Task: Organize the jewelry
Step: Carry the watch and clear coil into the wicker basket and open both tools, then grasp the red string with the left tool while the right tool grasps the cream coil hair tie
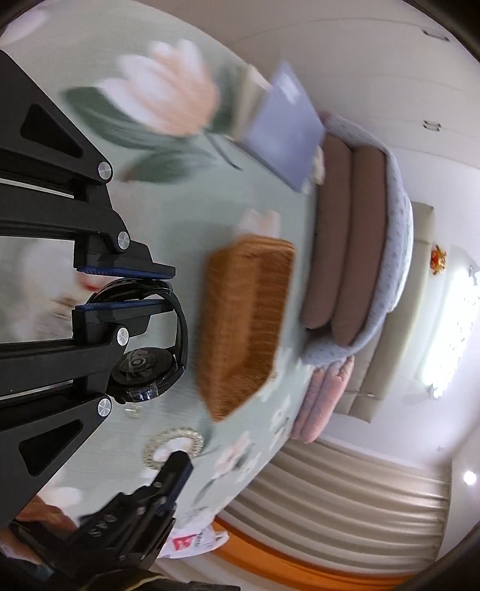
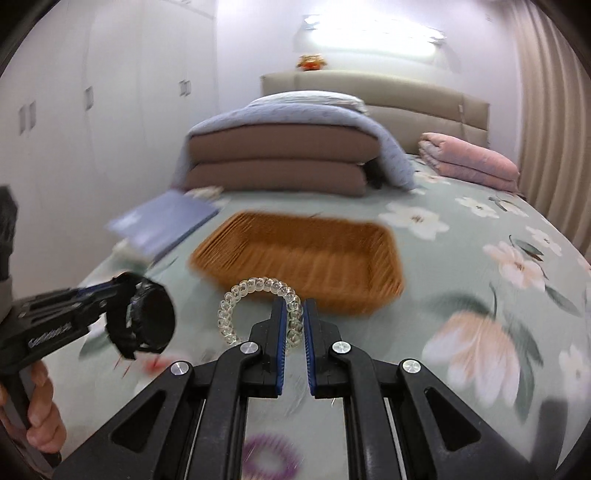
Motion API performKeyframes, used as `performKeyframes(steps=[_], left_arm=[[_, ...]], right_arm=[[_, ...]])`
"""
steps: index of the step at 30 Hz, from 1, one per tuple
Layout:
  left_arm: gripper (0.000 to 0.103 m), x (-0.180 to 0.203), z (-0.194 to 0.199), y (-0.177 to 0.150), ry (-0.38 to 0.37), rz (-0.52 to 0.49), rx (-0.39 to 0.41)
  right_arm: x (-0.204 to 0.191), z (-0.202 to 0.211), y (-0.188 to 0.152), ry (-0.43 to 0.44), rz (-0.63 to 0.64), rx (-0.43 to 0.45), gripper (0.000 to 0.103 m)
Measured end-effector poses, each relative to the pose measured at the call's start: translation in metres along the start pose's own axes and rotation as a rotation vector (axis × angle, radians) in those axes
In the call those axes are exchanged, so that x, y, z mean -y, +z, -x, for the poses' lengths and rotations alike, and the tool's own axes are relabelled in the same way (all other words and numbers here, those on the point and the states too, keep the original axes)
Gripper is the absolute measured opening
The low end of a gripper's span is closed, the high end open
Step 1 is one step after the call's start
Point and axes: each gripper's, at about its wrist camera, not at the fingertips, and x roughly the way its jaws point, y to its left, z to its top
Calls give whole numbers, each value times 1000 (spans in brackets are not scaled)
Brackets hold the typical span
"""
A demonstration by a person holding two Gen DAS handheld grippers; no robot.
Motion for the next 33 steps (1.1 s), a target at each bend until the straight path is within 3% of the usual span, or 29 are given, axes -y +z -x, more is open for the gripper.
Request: performKeyframes(steps=[4,9,13,17,19,21,25,33], left_arm=[[10,9,-48,51,-12,-10,12],[11,13,-128,88,-14,11,-68],[11,14,-179,93,32,-16,-125],[11,12,-207,89,43,-25,-169],[15,8,-213,87,35,-11,-188],[18,4,-212,86,8,9,-193],[44,6,-183,90,-37,-1,-127],[45,8,-77,68,-142,-22,-14]], right_arm=[[32,-70,34,-16,-66,-66,11],[45,-149,35,-25,-90,-203,11],[50,-172,22,-22,-106,-254,11],[52,-175,20,-9,-91,-271,13],[52,-170,21,0,-94,-259,27],[52,-159,23,-16,-88,-226,37],[45,-124,24,-3,-64,-183,37],[23,-8,-12,50,3,-58,37]])
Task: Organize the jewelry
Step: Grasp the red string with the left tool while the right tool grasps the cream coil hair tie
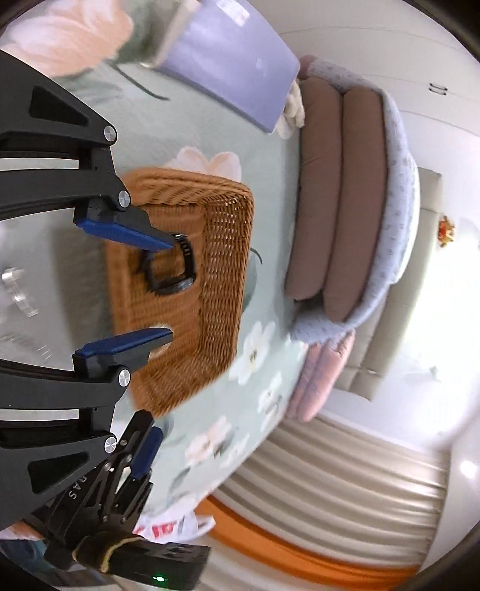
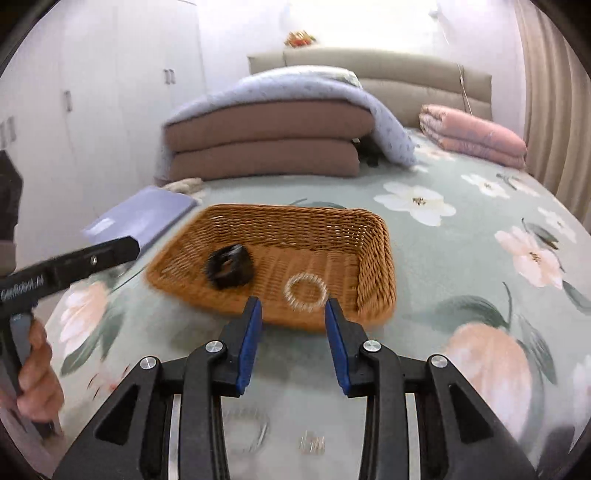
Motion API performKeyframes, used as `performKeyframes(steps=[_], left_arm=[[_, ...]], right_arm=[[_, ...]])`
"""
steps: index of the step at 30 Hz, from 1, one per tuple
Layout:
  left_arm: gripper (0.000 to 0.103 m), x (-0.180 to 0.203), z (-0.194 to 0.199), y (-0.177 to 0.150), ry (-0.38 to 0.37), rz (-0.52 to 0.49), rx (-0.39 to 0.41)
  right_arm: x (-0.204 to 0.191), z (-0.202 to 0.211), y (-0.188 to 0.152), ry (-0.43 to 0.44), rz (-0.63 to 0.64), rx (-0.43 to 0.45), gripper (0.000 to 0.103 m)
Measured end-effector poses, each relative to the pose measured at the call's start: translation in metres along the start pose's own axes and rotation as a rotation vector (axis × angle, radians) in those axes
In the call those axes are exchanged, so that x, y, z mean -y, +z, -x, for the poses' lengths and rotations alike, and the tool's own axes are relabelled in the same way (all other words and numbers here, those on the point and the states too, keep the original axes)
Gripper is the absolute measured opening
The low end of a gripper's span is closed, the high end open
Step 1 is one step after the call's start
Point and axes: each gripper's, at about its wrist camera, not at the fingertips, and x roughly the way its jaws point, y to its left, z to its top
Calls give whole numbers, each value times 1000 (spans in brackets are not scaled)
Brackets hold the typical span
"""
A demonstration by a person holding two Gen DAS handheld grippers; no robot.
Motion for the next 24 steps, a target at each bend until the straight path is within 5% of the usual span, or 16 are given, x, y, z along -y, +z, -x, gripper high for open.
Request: performKeyframes(steps=[7,12,24], left_arm=[[45,2,83,-50,-37,9,61],[45,-17,115,-86,-17,61,75],[45,-50,69,-147,81,136,-139]], right_arm=[[-12,68,-57,21,-10,61,37],[-16,86,-110,38,-46,25,38],[-29,58,-171,34,-70,-172,37]])
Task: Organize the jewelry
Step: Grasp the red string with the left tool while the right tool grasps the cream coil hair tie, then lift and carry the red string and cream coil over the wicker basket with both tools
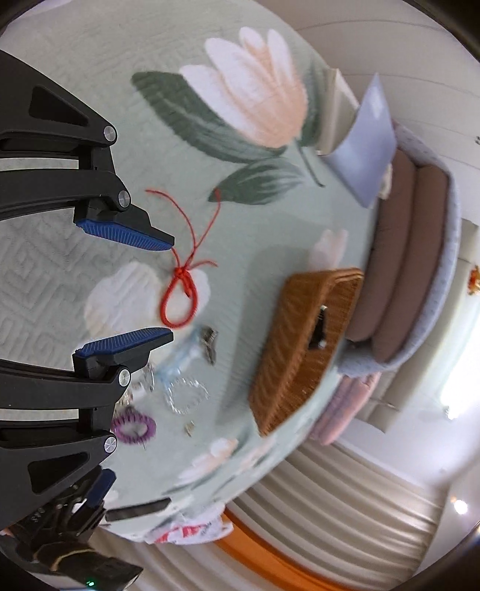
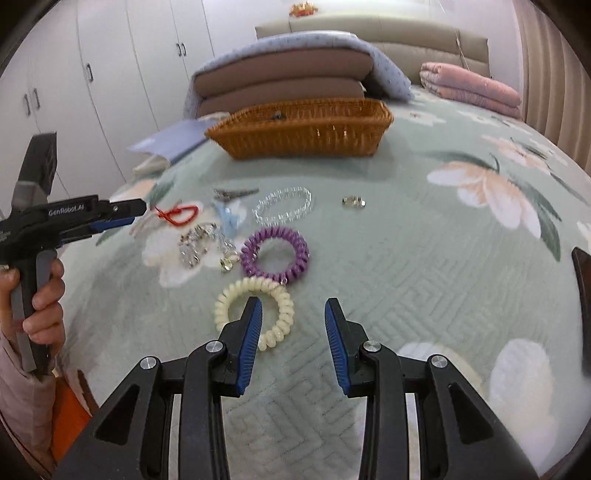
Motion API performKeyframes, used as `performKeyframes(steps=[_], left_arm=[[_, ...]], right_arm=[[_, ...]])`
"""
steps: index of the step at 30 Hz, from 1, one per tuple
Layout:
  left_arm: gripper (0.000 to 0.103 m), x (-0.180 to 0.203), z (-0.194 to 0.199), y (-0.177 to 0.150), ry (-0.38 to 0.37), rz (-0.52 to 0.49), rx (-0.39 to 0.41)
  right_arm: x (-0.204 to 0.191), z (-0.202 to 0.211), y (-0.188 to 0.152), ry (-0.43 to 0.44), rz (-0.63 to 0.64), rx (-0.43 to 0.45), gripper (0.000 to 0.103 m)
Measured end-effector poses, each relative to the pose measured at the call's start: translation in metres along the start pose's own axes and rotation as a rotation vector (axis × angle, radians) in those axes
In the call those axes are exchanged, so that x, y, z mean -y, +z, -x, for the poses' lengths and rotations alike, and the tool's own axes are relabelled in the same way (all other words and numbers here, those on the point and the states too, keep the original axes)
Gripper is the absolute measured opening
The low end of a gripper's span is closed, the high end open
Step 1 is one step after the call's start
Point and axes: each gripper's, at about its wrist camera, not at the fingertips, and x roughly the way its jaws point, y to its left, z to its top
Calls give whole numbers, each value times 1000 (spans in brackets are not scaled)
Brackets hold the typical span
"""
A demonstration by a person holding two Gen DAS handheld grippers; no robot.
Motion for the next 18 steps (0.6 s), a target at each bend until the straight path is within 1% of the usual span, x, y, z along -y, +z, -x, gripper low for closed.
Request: performKeyframes(steps=[4,6,8,10,11,13,16,18], left_arm=[[45,2,-21,4,53,-28,-40],[45,3,-27,8,63,-33,-46],[45,3,-35,13,75,-36,-55],[45,4,-41,17,89,-41,-64],[45,4,-45,18,91,-42,-71],[45,4,-50,19,93,-41,-80],[45,4,-51,18,97,-51,-79],[45,3,-52,18,97,-52,-78]], right_arm=[[5,-10,-1,13,-26,-23,37],[4,-11,0,5,-19,-23,37],[-2,-15,2,-19,4,-33,37],[-12,-19,2,-69,62,-41,36],[-16,-19,2,-87,87,-39,34],[-22,-20,-1,-96,121,-41,19],[-23,-17,-5,-107,134,-35,13],[-21,-16,-4,-104,123,-32,12]])
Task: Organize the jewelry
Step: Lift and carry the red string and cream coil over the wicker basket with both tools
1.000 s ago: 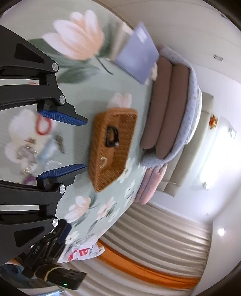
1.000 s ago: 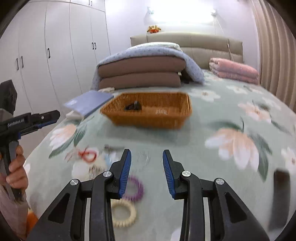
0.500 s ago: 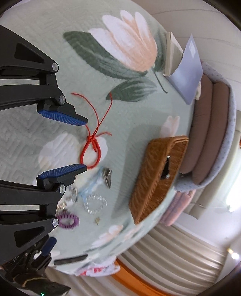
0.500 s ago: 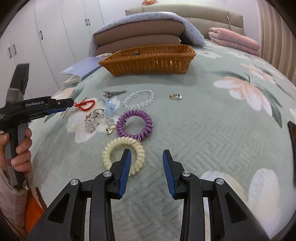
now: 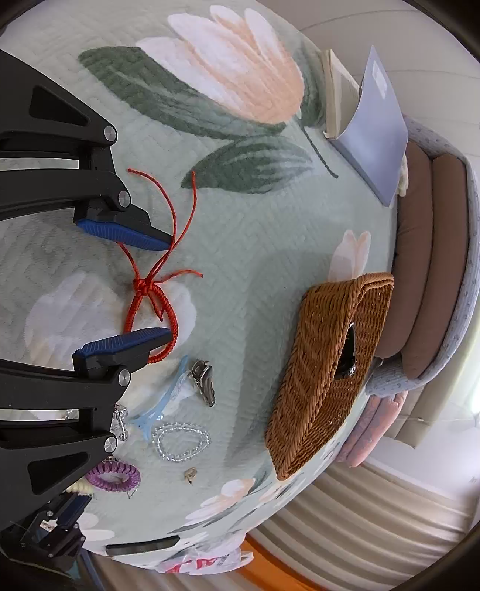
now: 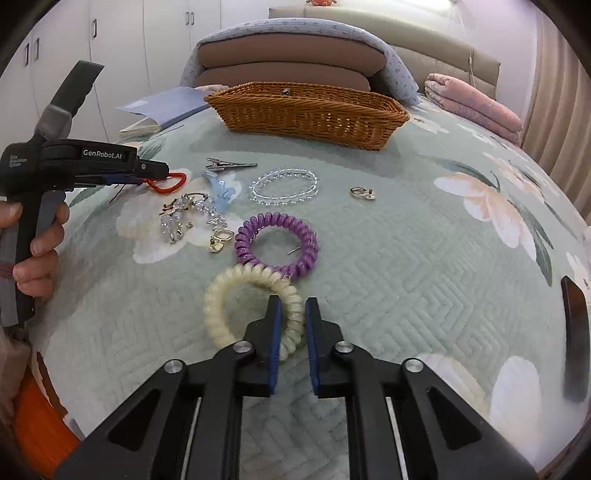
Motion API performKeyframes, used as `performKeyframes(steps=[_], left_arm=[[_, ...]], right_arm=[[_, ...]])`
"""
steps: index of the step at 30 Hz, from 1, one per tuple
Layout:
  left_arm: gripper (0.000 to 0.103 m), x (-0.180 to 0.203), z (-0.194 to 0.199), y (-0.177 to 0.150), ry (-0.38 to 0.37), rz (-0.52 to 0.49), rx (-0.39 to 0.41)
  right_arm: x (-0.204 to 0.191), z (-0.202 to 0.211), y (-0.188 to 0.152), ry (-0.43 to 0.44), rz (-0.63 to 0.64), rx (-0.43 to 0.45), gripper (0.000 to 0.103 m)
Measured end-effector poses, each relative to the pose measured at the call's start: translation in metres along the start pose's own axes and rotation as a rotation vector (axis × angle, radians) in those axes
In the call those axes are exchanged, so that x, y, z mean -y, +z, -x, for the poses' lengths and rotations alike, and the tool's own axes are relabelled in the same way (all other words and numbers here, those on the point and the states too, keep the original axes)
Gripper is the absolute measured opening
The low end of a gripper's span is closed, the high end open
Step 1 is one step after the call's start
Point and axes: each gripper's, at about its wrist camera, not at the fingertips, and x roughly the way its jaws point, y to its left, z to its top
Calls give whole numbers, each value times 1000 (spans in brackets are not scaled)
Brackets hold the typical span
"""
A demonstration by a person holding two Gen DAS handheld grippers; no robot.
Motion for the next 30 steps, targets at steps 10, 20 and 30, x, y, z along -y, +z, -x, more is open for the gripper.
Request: performKeyframes(steps=[10,20,30], left_arm=[[45,11,-3,-3,53,-59,12],[45,10,-3,-4,46,-59,22],[45,9,-3,-5,46,-64,25]], right_arm=[[13,-6,15,-40,-42,1,12],[20,-5,26,-108,-54,27,12],[33,-14,40,-132,1,-17,11]])
